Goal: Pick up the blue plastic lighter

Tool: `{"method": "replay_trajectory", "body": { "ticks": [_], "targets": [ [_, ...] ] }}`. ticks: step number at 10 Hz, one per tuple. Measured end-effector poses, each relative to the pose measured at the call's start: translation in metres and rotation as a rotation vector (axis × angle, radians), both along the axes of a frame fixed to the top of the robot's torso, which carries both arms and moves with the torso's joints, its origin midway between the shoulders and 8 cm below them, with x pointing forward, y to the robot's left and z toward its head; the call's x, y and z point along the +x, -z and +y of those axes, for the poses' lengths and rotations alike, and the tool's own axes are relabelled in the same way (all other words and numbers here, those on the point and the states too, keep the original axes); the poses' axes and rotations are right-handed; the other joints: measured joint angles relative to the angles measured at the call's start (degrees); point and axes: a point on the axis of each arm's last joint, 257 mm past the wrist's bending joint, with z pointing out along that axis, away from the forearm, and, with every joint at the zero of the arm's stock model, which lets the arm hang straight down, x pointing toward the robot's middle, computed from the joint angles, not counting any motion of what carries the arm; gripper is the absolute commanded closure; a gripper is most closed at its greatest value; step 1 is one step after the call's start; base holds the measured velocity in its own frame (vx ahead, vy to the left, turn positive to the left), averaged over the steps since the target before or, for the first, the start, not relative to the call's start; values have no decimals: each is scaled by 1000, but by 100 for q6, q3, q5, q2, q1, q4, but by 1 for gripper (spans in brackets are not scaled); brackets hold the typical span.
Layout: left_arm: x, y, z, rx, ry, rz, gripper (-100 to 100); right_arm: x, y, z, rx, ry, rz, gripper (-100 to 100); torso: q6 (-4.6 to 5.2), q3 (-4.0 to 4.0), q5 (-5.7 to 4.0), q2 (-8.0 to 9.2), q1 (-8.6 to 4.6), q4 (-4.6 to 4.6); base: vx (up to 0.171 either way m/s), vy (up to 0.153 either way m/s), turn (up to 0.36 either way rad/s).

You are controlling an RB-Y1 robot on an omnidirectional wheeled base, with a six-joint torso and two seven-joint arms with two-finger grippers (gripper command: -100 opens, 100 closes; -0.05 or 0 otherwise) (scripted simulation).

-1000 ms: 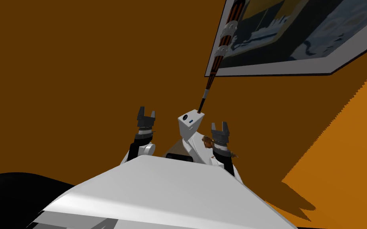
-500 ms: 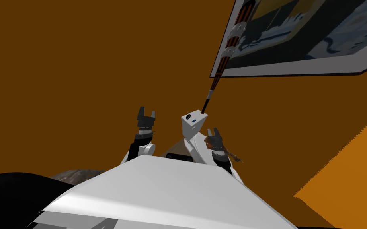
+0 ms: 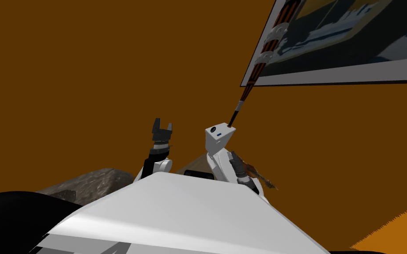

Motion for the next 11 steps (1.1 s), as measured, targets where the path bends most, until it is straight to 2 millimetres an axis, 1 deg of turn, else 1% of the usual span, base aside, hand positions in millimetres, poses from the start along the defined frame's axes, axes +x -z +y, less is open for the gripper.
{"method": "replay_trajectory", "body": {
  "ticks": [1,2,3,4,5,6,7,8,9,10,11],
  "targets": [
    [0,0,0,0,0,0,0,-7,18,0,-37,-26,34,-100,-4,0,0,0,1,0,-31,-7,112],
    [0,0,0,0,0,0,0,-11,26,0,-61,-43,56,-100,-1,-2,0,-3,0,0,-33,2,259],
    [0,0,0,0,0,0,0,-18,42,0,-97,-69,90,-100,-5,-2,0,-4,2,-1,-23,-6,118],
    [0,0,0,0,0,0,0,-25,54,-3,-119,-85,115,-100,0,-3,0,-6,0,-1,-27,0,245],
    [0,0,0,0,0,0,0,-38,70,-6,-154,-113,150,-100,-4,-3,0,-5,1,-1,-24,-4,116],
    [0,0,0,0,0,0,0,-42,78,-7,-176,-132,172,-100,0,-4,0,-8,0,-1,-29,-3,231],
    [0,0,0,0,0,0,0,-50,93,-10,-211,-160,206,-100,-4,-4,0,-7,-1,-1,-23,-8,138],
    [0,0,0,0,0,0,0,-58,102,-14,-234,-178,233,-100,0,-5,0,-8,-2,-1,-23,-2,236],
    [0,0,0,0,0,0,0,-70,116,-18,-268,-208,268,-100,-3,-5,0,-8,-1,-2,-23,-6,169],
    [0,0,0,0,0,0,0,-77,125,-23,-291,-228,294,-100,-1,-5,0,-9,-2,-1,-29,-2,328],
    [0,0,0,0,0,0,0,-86,140,-28,-326,-258,330,-100,-5,-5,0,-9,-2,-1,-22,-8,119]
  ]
}}
